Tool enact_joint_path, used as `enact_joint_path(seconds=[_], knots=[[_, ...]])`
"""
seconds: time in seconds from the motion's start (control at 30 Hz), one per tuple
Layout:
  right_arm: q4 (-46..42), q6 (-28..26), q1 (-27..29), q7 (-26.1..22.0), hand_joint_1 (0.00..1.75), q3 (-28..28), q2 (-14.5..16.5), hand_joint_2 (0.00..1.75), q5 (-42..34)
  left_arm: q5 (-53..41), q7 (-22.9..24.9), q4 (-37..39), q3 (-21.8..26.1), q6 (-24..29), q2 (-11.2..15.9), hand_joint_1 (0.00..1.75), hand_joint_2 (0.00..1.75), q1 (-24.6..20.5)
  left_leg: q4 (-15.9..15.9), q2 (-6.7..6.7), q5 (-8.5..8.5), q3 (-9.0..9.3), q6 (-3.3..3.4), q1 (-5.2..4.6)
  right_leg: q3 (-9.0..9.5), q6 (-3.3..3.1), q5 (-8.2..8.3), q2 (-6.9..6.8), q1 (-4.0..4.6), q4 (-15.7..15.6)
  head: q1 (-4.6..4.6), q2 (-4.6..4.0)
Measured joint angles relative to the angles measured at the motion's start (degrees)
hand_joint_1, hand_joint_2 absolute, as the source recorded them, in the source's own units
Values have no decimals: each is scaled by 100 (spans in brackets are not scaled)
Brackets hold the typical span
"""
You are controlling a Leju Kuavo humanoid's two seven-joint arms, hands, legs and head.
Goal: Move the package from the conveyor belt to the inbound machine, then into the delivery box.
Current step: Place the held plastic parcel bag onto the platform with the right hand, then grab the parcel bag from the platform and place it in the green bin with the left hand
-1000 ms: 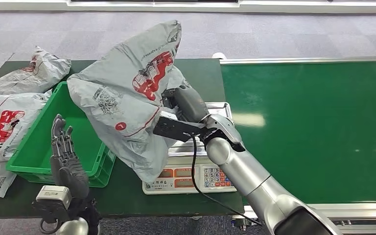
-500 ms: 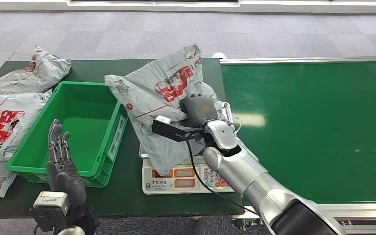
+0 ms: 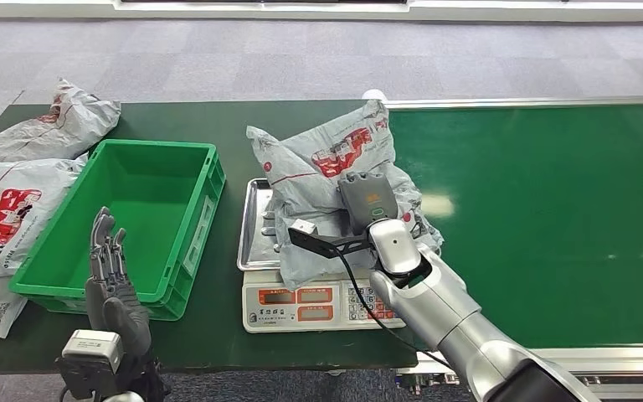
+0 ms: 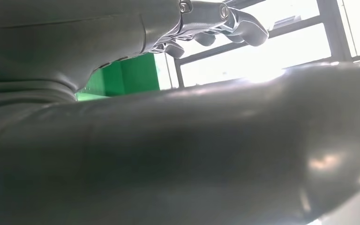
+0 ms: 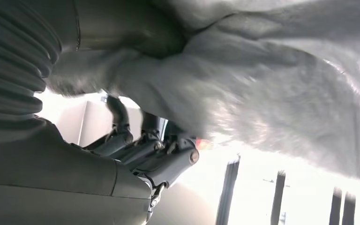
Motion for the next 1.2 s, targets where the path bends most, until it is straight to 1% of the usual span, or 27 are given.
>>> enact_joint_path(seconds=[0.13, 0.4, 0.53, 0.7, 0.8, 0.87, 0.9, 0.93, 1.0, 1.03, 1.07, 1.1, 1.17, 1.2], knots=[[1, 1, 93, -94, 0, -88, -32, 175, -86, 1, 8, 0, 0, -32, 1, 0, 0, 2, 0, 0, 0, 0, 0, 0, 0, 0, 0, 0, 0, 1, 1, 0], [1, 2, 149, -113, 0, -129, -62, 175, -119, 11, 8, 0, 0, -70, 1, 0, 0, 3, 0, 0, 0, 0, 0, 0, 0, 0, 0, 1, -1, 0, 2, 0], [-5, 15, 170, -175, 0, -199, -71, 0, -259, 14, -2, 0, 0, -73, 2, 0, 0, 3, 0, 0, 0, 0, 0, 0, 0, 0, 0, 0, -1, 0, 2, 0], [-132, -44, 206, -321, 0, -337, -107, 0, -448, 29, -13, -1, 0, -75, 2, 0, 0, 2, 0, 0, 0, 0, 0, 0, 0, 0, 1, 1, -1, 0, 2, 0], [-389, -278, 273, -435, 0, -434, -146, 0, -496, 25, -44, -12, 0, -53, 2, 0, 0, 4, 0, 0, 0, 0, 0, 0, 0, -1, 1, 1, -1, 0, 2, 0], [-673, -703, 368, -616, 0, -507, -182, 87, -445, -40, -152, -32, 0, 74, -1, 0, 0, 5, 1, 0, 0, 0, 0, 0, -2, -1, 1, -1, 0, 0, 1, 0], [-905, -1123, 456, -810, 0, -554, -210, 131, -375, -82, -271, -48, 0, 223, -5, 0, 0, 5, 1, -1, 0, -1, 0, 0, -3, -1, 0, -2, 0, 0, 1, 0], [-1229, -1679, 583, -1069, 0, -609, -247, 175, -261, -114, -425, -67, 0, 427, -12, 0, 0, -1, 2, -1, 0, -2, 0, 0, -4, -1, 0, -3, 0, 0, 1, 0], [-2049, -2748, 936, -1621, 0, -727, -338, 175, -39, -111, -722, -99, -1, 868, -26, 0, 0, -40, 3, -6, -2, -3, 0, 0, -4, -2, -3, -8, 0, -1, 1, 0], [-2511, -3087, 1162, -1913, 0, -804, -374, 175, 14, -84, -828, -108, -2, 1063, -27, 0, 0, -70, 3, -10, -4, -3, 0, 0, -1, -2, -6, -12, 1, -1, 1, 0], [-2959, -3256, 1416, -2284, 0, -915, -393, 175, -10, -40, -905, -112, -7, 1235, -21, 0, 0, -96, 2, -15, -6, -4, 0, 0, 0, -3, -9, -16, 1, -2, 1, 0], [-3412, -3337, 1693, -2787, 0, -1078, -374, 175, -101, 15, -970, -115, -13, 1405, -10, 0, 0, -114, 2, -18, -9, -6, 0, 0, 0, -3, -12, -20, 1, -2, 2, 0], [-4227, -3375, 2245, -3951, 0, -1541, -212, 175, -468, 147, -1059, -123, -31, 1703, 17, 0, 0, -126, 1, -19, -12, -11, -1, 0, -4, -4, -14, -22, 0, -2, 1, 0], [-4596, -3383, 2488, -4416, 0, -1809, -100, 175, -738, 201, -1080, -133, -43, 1826, 27, 0, 0, -124, 1, -19, -13, -11, -1, 0, -5, -4, -14, -23, 0, -3, 0, 0]])
